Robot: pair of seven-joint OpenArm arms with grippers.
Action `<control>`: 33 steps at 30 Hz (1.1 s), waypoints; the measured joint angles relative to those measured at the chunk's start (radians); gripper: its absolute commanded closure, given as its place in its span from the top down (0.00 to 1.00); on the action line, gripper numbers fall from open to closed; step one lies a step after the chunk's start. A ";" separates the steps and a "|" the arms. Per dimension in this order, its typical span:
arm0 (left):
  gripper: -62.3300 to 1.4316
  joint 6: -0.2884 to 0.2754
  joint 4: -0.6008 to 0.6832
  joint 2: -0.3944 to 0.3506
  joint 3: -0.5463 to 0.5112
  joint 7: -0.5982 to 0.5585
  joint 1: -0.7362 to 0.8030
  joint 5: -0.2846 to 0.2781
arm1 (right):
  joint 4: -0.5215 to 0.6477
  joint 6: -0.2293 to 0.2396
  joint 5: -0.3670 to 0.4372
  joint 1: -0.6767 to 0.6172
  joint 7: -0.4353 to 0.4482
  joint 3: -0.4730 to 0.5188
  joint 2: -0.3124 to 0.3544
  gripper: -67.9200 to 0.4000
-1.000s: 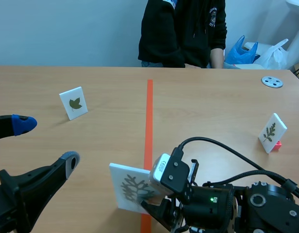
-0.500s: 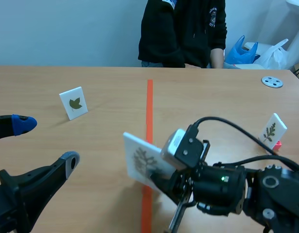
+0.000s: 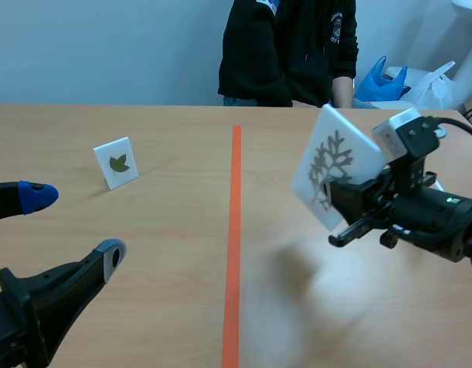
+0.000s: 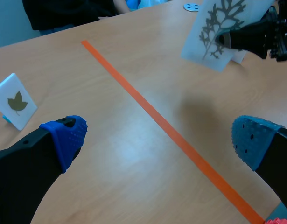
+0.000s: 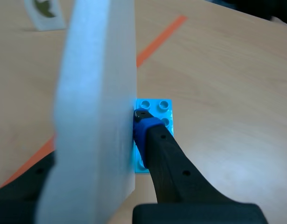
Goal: Sort the leaf by its shape. The table is split by an orange tape line. A compound leaf with several leaflets goes to the left side, a simple leaf with one blade goes to the right side. Return to the home posture when a red brick is placed on the table.
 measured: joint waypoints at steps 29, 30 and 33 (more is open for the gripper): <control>1.00 0.000 0.000 0.000 0.000 0.004 0.000 0.000 | -0.425 -0.308 0.042 0.216 -0.054 0.108 -0.130 0.03; 1.00 0.000 0.000 0.000 0.000 0.004 0.000 0.000 | -0.425 -0.312 0.042 0.216 -0.054 0.108 -0.130 0.03; 1.00 0.000 0.000 0.000 0.000 0.004 0.000 0.000 | -0.425 -0.317 0.042 0.216 -0.054 0.108 -0.130 0.08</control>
